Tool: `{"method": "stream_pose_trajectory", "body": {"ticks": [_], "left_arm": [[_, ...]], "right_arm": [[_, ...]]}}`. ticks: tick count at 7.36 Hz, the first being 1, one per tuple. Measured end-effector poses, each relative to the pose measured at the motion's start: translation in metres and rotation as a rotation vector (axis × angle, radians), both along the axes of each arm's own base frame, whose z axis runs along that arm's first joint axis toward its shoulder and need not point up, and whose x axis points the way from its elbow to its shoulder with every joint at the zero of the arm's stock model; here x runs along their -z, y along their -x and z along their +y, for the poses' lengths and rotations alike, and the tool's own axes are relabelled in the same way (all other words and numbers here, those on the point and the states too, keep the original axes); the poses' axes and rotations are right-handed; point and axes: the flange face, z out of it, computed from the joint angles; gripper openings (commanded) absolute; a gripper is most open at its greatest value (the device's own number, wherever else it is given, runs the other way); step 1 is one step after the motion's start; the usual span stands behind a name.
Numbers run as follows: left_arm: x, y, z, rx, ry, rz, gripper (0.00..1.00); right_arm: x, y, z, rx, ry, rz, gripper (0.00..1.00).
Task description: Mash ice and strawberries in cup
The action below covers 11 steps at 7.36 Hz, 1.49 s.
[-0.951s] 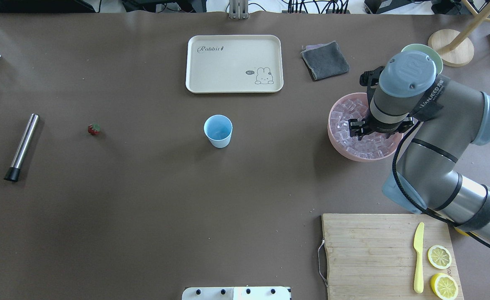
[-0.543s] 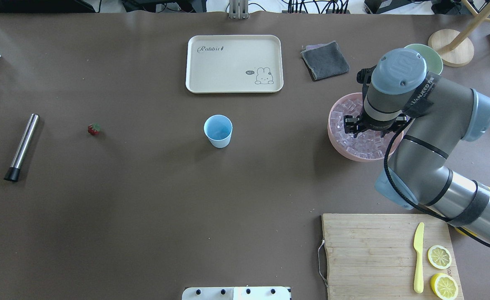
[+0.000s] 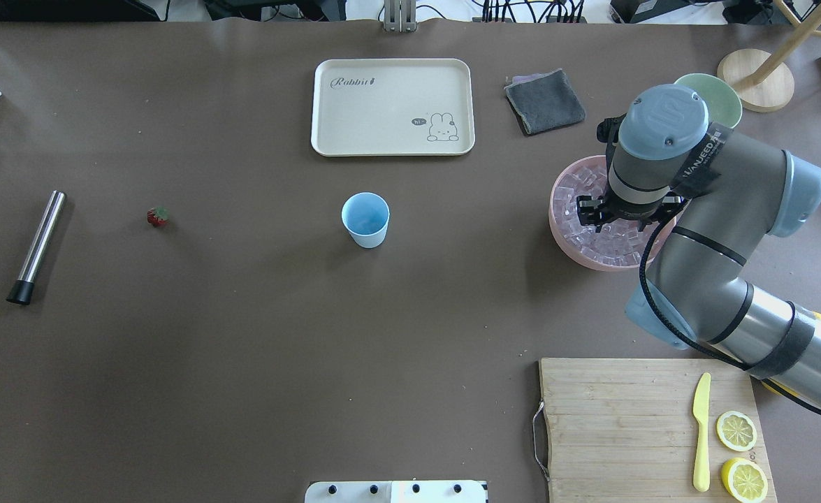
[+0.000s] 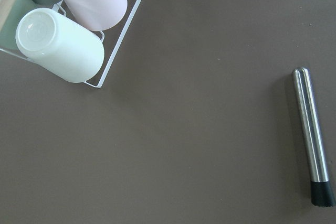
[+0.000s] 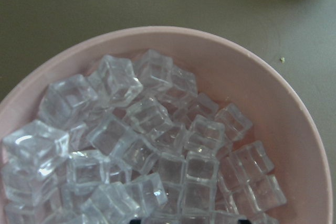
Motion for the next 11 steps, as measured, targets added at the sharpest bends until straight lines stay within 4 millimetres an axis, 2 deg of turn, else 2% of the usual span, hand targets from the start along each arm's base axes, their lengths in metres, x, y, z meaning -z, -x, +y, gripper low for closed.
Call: {"method": "stream_pose_trajectory", "body": {"ticks": [4,7,9,10,11], "left_arm": [[-0.0018,-0.0004,-0.0002,-0.001,0.004,0.0,0.98],[0.0011,-0.0004,-0.0002,-0.001,-0.002,0.0,0.98],[0.002,-0.0004,-0.0002,-0.001,-0.005,0.0,0.98],[0.0019,-0.0004,-0.0003,-0.001,-0.004,0.0,0.99],[0.0016,-0.0004,-0.0002,-0.001,-0.004,0.0,0.98]], "right_arm": [[-0.0067,-0.0008,-0.0002,0.013,-0.003,0.013,0.62],[-0.0082,0.0018,0.0019,0.017,-0.007,0.02,0.46],[-0.0088,0.0048,0.0038,0.021,-0.011,0.024,0.45],[-0.0085,0.0049,0.004,0.021,-0.012,0.024,0.4],[-0.0069,0.0039,0.0034,0.02,-0.012,0.022,0.3]]}}
